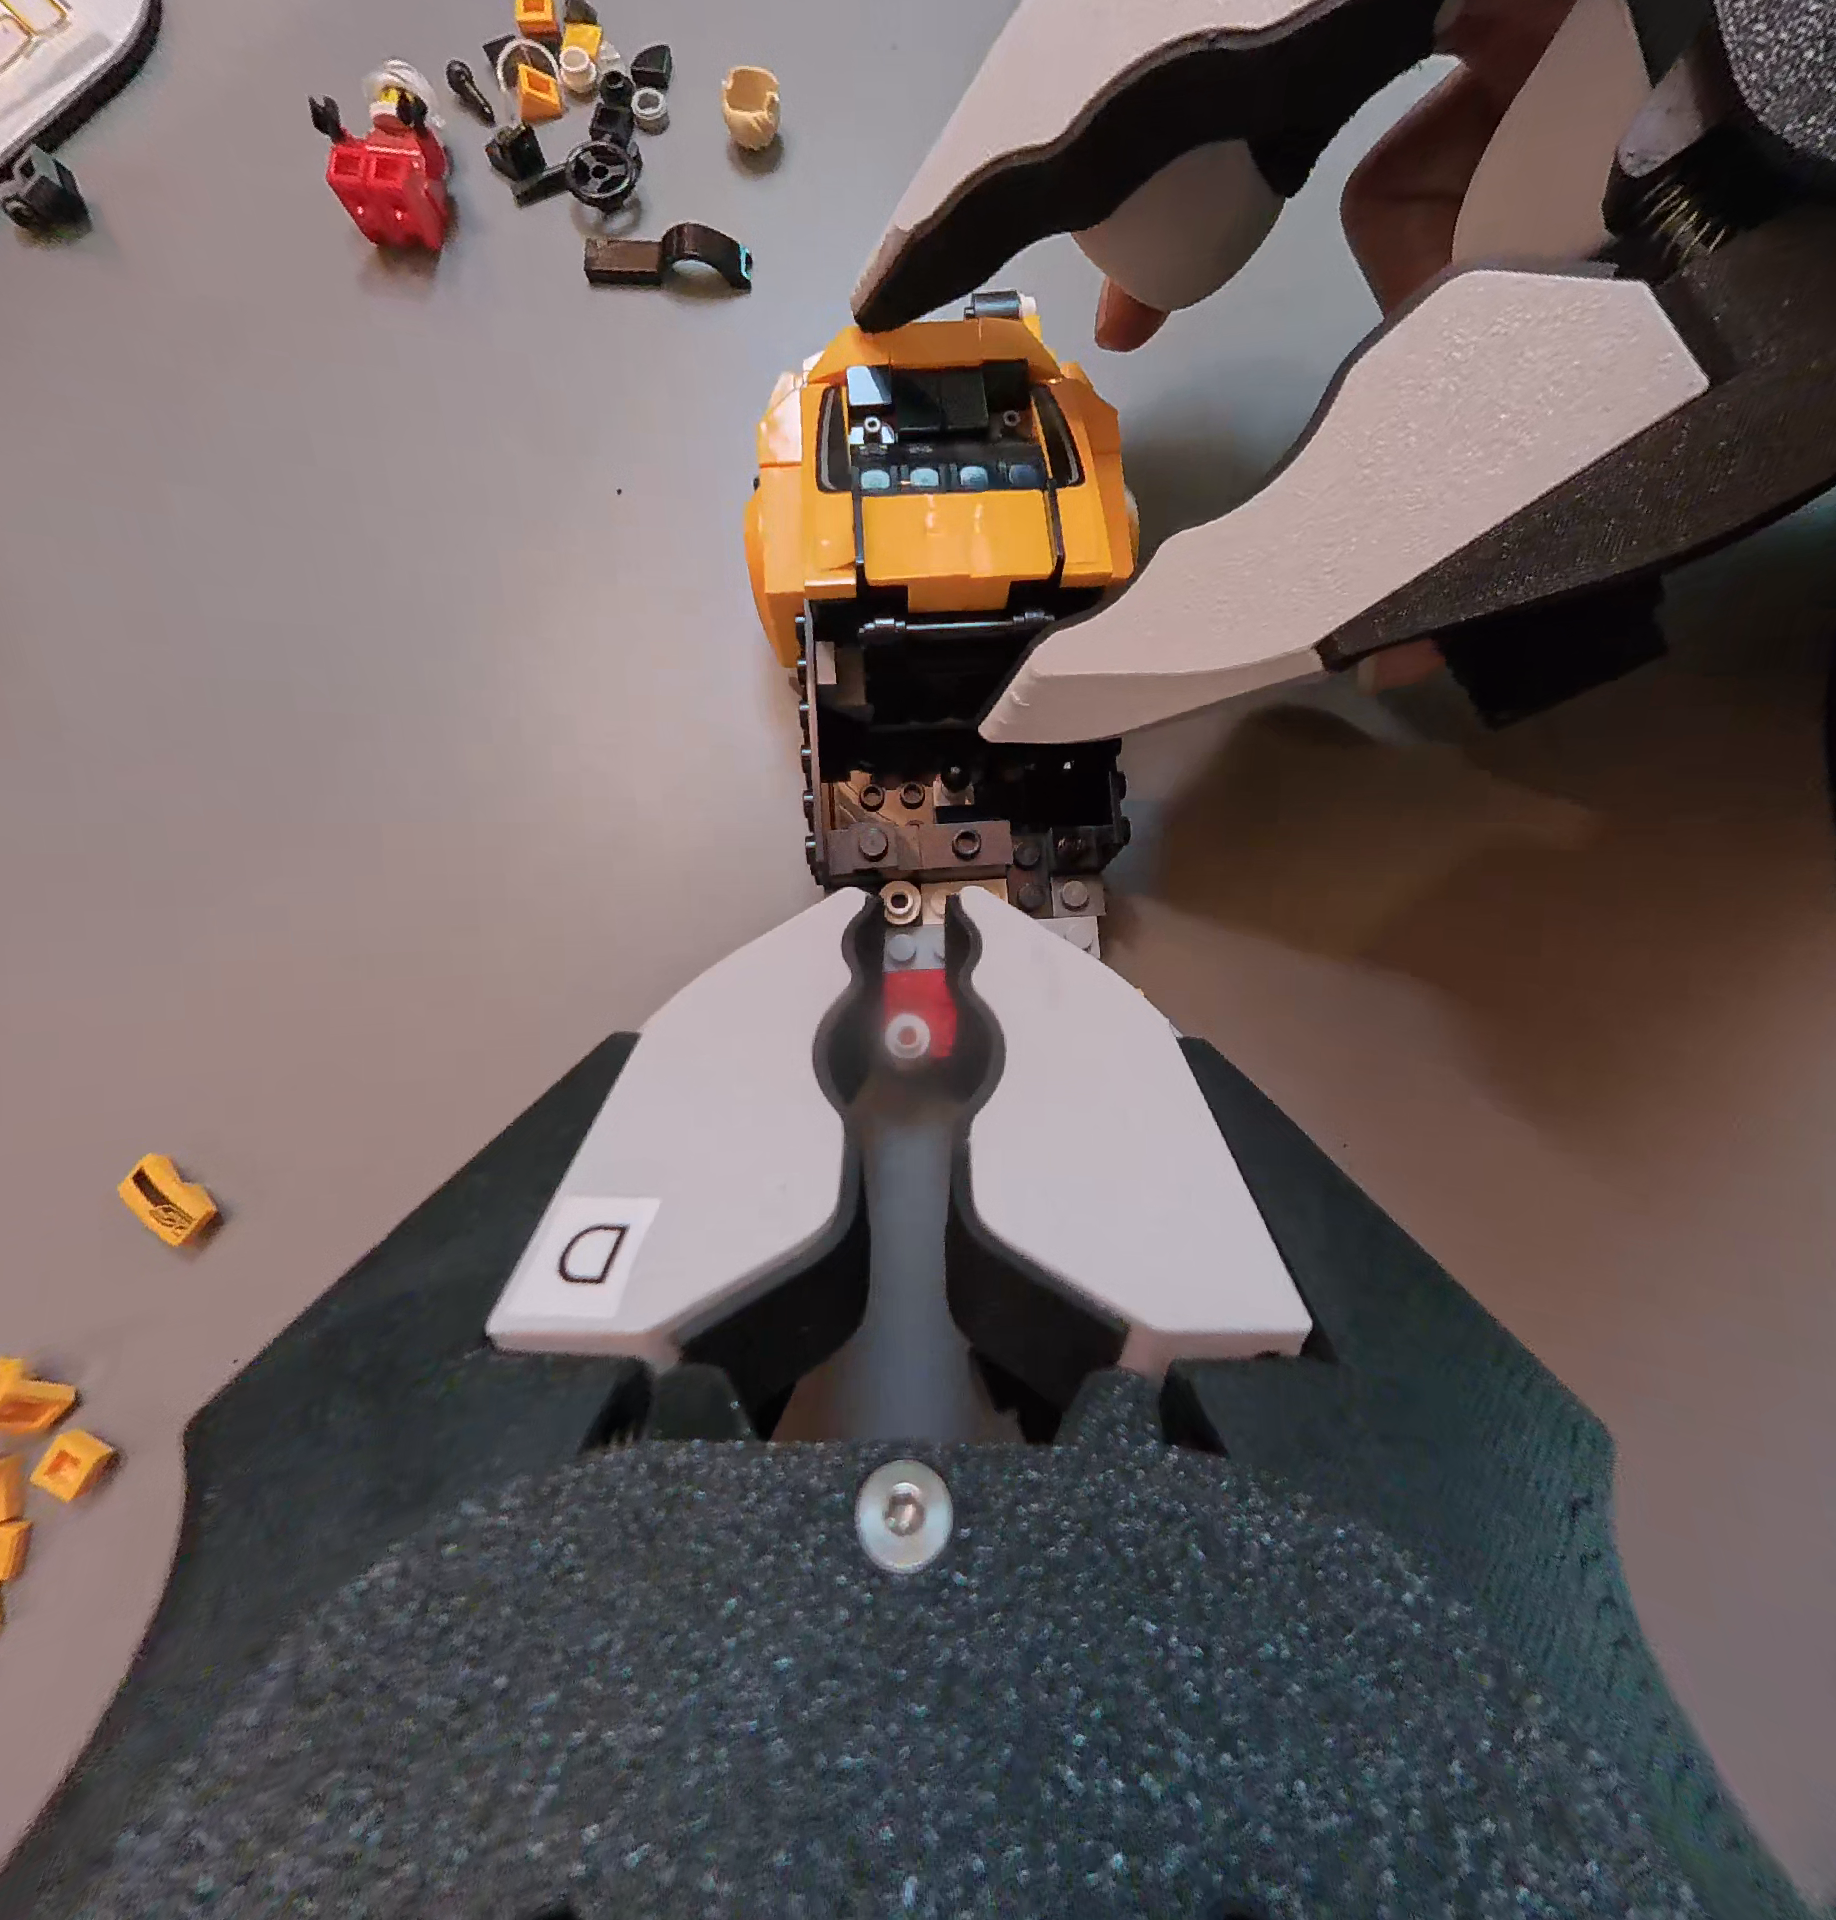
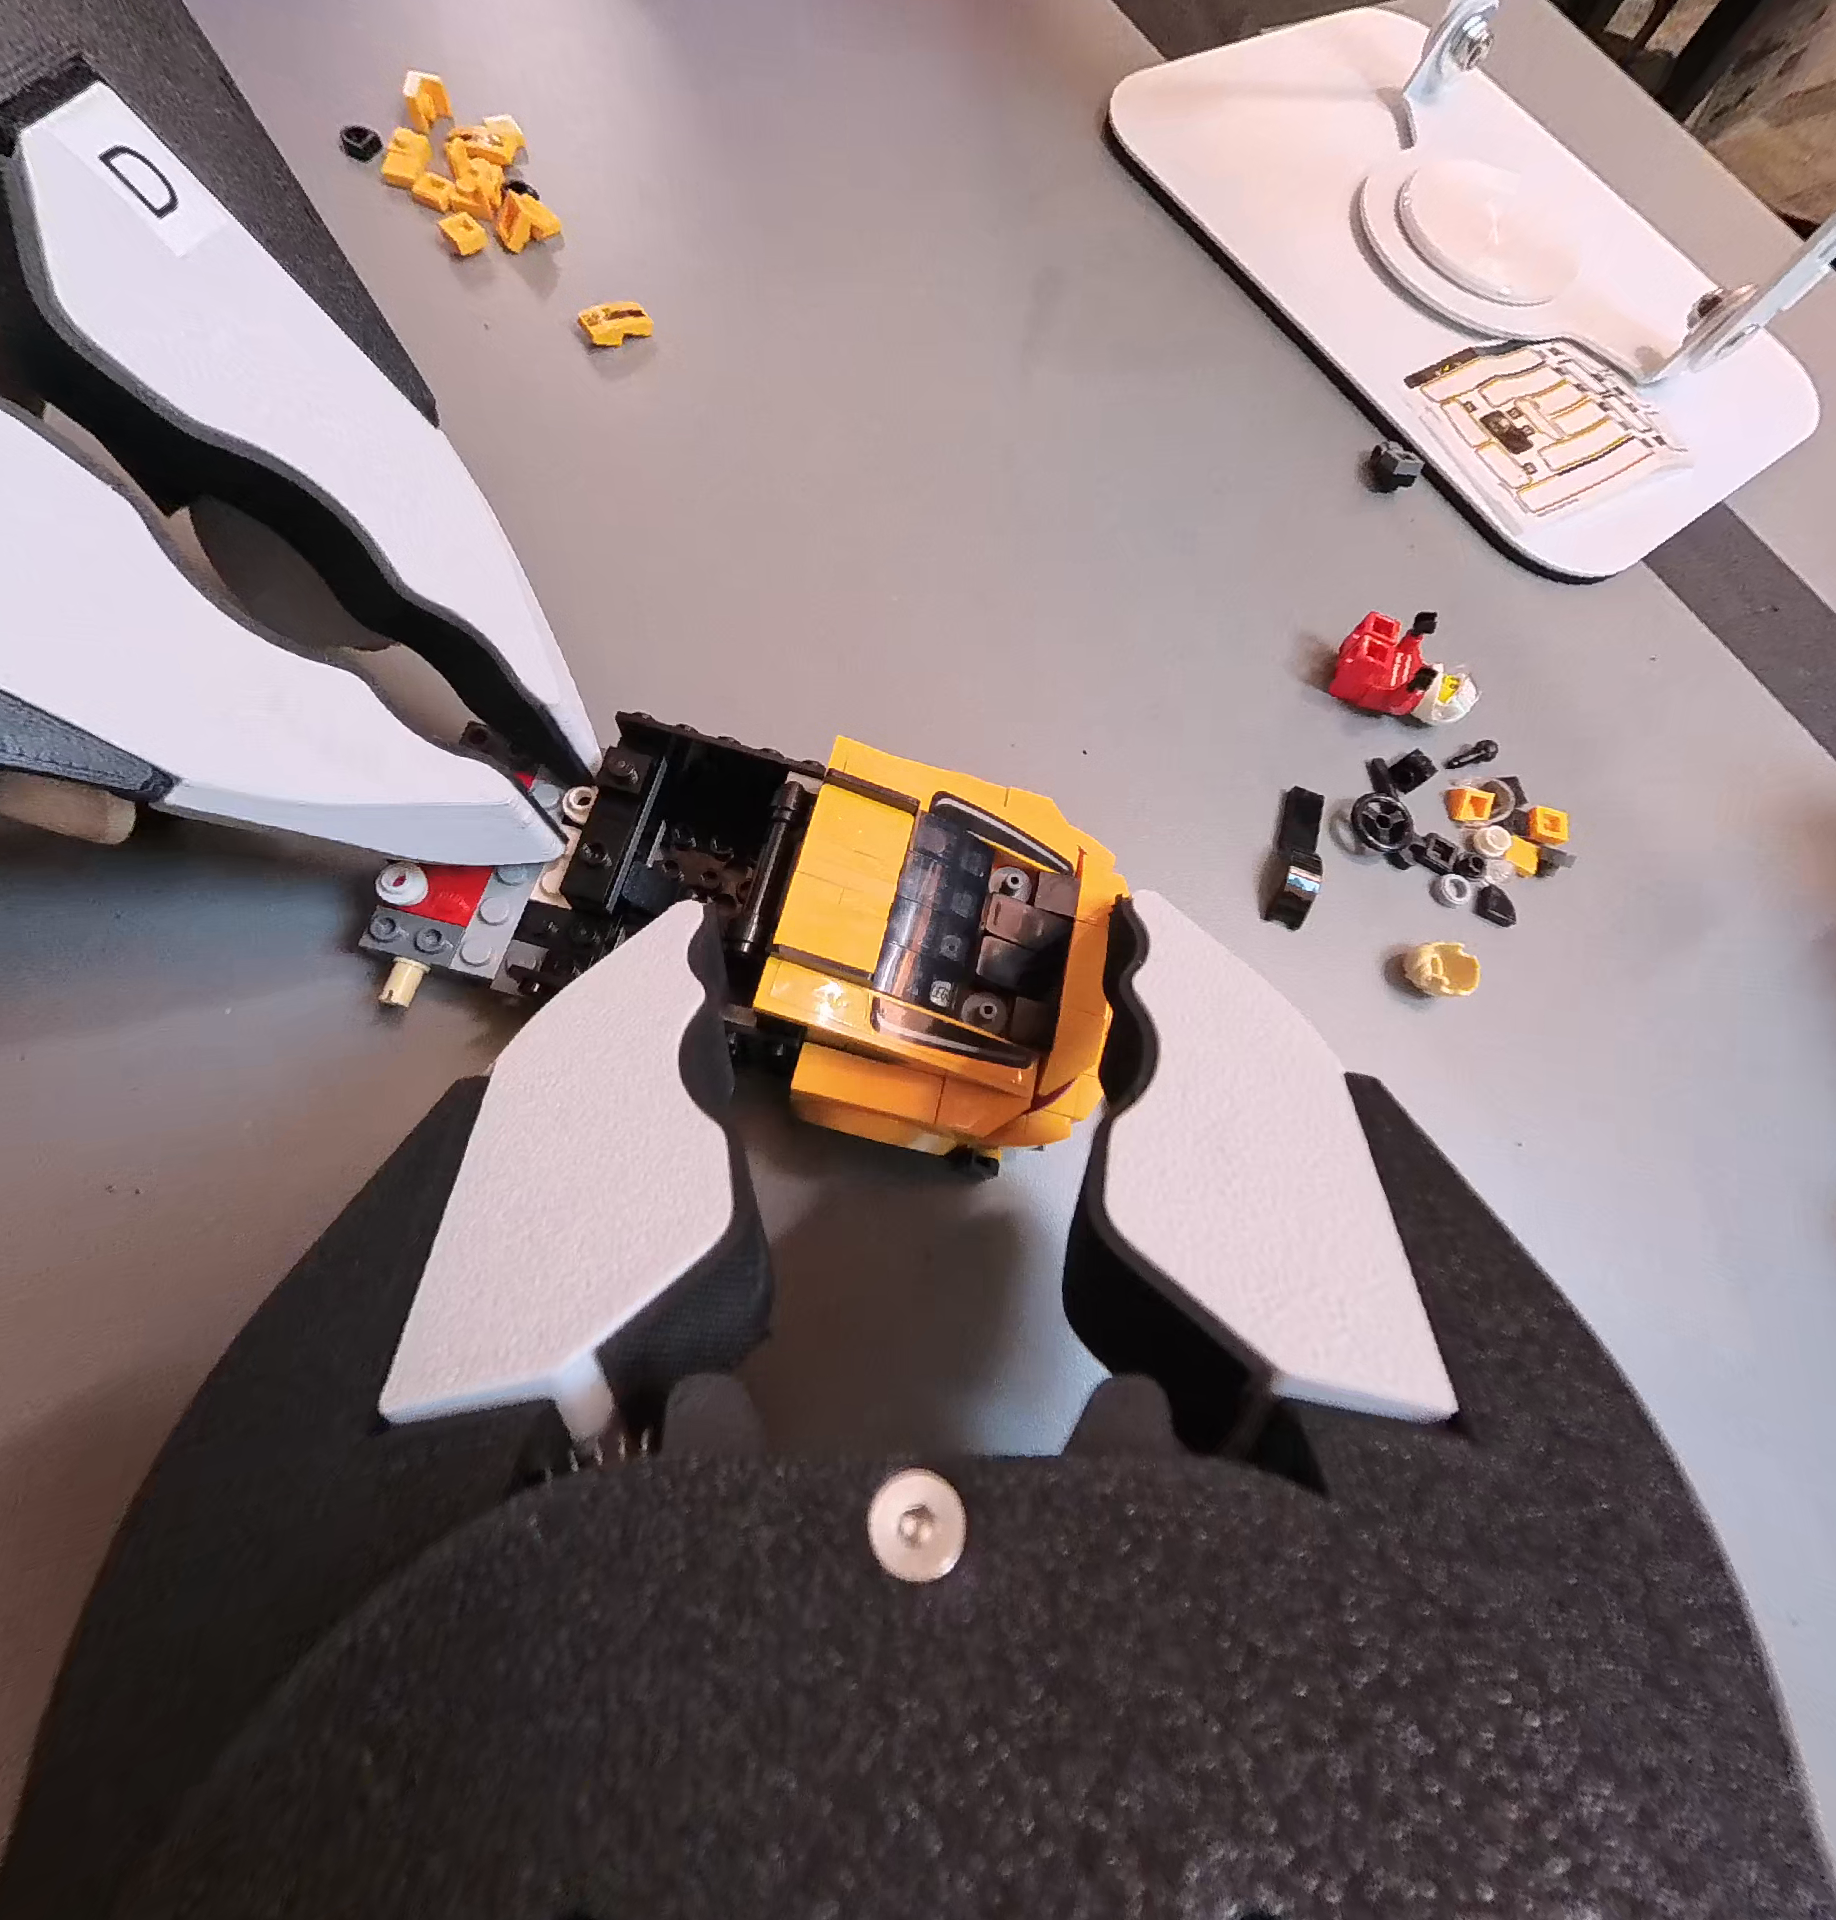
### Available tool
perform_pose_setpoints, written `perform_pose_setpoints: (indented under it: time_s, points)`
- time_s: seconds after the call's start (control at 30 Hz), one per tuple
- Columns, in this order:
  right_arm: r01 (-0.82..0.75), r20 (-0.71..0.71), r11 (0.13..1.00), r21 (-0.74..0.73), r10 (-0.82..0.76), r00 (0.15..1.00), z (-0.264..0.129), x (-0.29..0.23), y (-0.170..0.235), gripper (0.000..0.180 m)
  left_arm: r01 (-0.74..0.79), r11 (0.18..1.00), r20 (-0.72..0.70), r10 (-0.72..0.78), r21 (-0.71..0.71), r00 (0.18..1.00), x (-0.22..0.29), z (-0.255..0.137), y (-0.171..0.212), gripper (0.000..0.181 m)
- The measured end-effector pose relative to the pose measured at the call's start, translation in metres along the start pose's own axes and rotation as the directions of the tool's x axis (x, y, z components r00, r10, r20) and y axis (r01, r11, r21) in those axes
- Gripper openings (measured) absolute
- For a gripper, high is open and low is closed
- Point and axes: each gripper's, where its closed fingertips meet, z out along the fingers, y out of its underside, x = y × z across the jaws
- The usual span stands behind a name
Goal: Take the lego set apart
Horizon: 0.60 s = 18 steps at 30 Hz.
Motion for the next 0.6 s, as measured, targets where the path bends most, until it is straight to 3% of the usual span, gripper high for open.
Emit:
perform_pose_setpoints:
  time_s: [0.1,0.6]
  points:
    - [0.0,0.005,1.0,0.005,0.0,1.0,0.0004,-0.001,-0.0005,0.07,-0.01,1.0,0.023,0.01,0.002,1.0,-0.0025,-0.0001,-0.0011,0.017]
    - [0.003,0.004,1.0,0.006,-0.003,1.0,0.0009,-0.0013,-0.0007,0.07,-0.049,0.998,0.011,0.05,-0.05,0.999,-0.0001,0.0012,0.0011,0.012]
